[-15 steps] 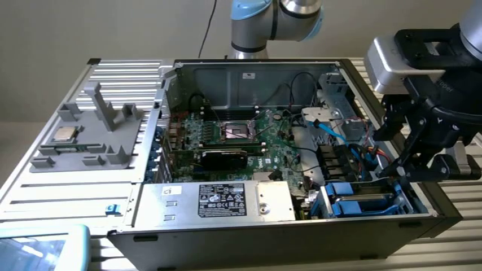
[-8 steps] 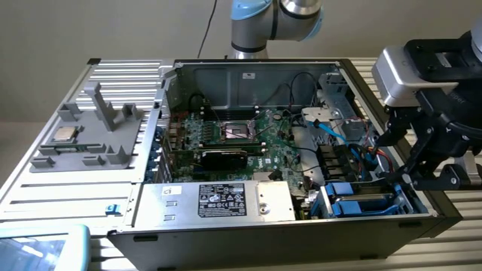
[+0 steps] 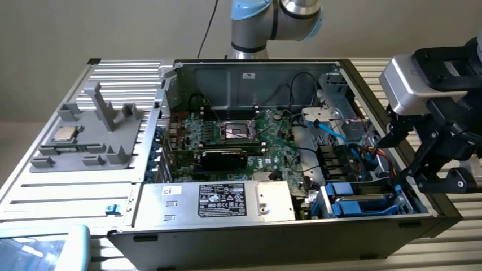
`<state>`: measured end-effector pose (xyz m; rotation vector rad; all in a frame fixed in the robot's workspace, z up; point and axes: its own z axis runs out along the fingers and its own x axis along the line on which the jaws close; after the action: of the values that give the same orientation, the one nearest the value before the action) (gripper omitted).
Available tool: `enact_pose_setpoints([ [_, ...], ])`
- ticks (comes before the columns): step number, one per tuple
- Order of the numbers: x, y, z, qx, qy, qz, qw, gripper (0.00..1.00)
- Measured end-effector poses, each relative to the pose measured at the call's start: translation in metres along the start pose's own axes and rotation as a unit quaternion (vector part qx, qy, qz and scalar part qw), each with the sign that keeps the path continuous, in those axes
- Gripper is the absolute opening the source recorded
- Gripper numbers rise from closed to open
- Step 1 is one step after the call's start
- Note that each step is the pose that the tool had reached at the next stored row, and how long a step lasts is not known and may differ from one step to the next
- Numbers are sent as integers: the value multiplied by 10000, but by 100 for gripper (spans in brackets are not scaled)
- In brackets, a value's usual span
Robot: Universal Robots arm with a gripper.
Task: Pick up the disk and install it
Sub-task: 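Insert the first disk wire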
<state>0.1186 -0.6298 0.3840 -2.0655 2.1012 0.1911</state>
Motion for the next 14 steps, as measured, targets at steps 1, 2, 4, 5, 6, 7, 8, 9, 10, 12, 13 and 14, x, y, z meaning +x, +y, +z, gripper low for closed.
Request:
enact_pose_setpoints([
  [1,9,-4,10,-3,-11,-11,10000,56],
  [2,19,-9,19,-4,-27,-17,10000,56],
  [4,46,-20,32,-6,-63,-22,10000,56],
  [5,59,-26,39,-7,-85,-23,10000,56],
  [6,72,-29,45,-8,-115,-25,9999,56],
  [7,83,-32,51,-9,-143,-26,9999,56],
  [8,96,-34,57,-10,-169,-28,9999,56],
  [9,110,-36,63,-11,-195,-30,9998,56],
  [10,125,-36,71,-12,-218,-33,9998,56],
  [12,143,-36,79,-15,-243,-44,9997,56],
  [13,142,-31,79,-16,-242,-45,9997,56],
  [14,143,-30,81,-16,-243,-45,9997,56],
])
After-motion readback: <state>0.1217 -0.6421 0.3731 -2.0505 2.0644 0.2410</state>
